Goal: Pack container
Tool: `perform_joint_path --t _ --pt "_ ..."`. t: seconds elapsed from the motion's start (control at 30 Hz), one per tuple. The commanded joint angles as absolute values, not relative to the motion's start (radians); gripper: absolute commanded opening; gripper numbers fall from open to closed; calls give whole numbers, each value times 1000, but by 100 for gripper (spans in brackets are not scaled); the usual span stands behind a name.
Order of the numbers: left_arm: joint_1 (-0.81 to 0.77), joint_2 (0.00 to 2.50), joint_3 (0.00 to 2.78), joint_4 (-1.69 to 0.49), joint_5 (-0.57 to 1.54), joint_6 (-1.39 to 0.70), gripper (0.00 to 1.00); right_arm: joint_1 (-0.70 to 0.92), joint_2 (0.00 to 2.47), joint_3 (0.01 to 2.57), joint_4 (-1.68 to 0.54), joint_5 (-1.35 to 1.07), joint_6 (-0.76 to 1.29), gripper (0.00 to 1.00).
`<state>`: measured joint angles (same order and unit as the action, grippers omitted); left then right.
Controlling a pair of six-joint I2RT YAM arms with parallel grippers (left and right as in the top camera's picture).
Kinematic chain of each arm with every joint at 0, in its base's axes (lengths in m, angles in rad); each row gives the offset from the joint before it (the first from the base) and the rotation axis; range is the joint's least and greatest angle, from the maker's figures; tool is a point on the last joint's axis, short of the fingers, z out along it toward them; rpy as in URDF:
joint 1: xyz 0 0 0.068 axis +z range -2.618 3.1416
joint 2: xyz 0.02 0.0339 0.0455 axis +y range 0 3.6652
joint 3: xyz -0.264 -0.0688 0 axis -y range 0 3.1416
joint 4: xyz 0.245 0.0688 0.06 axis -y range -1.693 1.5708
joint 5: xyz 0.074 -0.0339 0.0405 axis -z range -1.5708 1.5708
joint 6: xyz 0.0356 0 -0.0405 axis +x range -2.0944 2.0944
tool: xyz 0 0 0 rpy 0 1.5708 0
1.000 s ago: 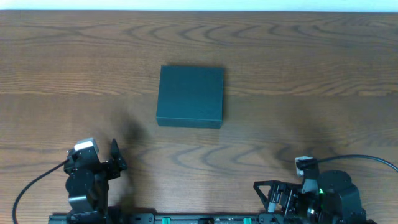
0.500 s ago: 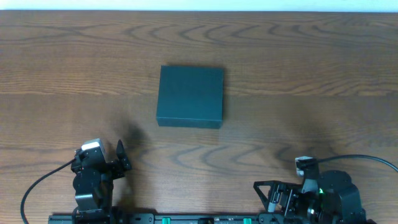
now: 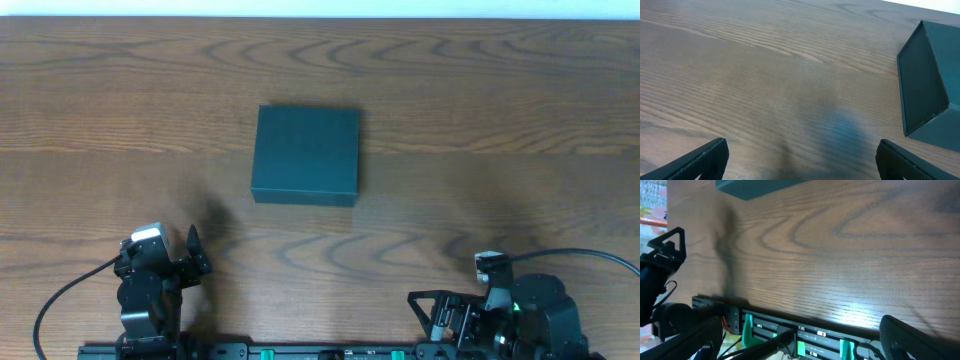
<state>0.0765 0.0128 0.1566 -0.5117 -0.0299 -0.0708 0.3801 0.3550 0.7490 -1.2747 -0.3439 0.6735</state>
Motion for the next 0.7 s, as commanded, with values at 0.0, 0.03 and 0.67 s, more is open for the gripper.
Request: perform_joint_path --t 0.0,0.03,0.67 --pt "72 4 139 -505 -35 -56 95 394 352 749 -1275 -347 683 99" --pt "72 4 139 -505 -35 -56 95 394 352 749 -1275 -347 683 99" --pt "72 4 139 -506 -35 -56 95 330 182 501 -715 -18 175 99"
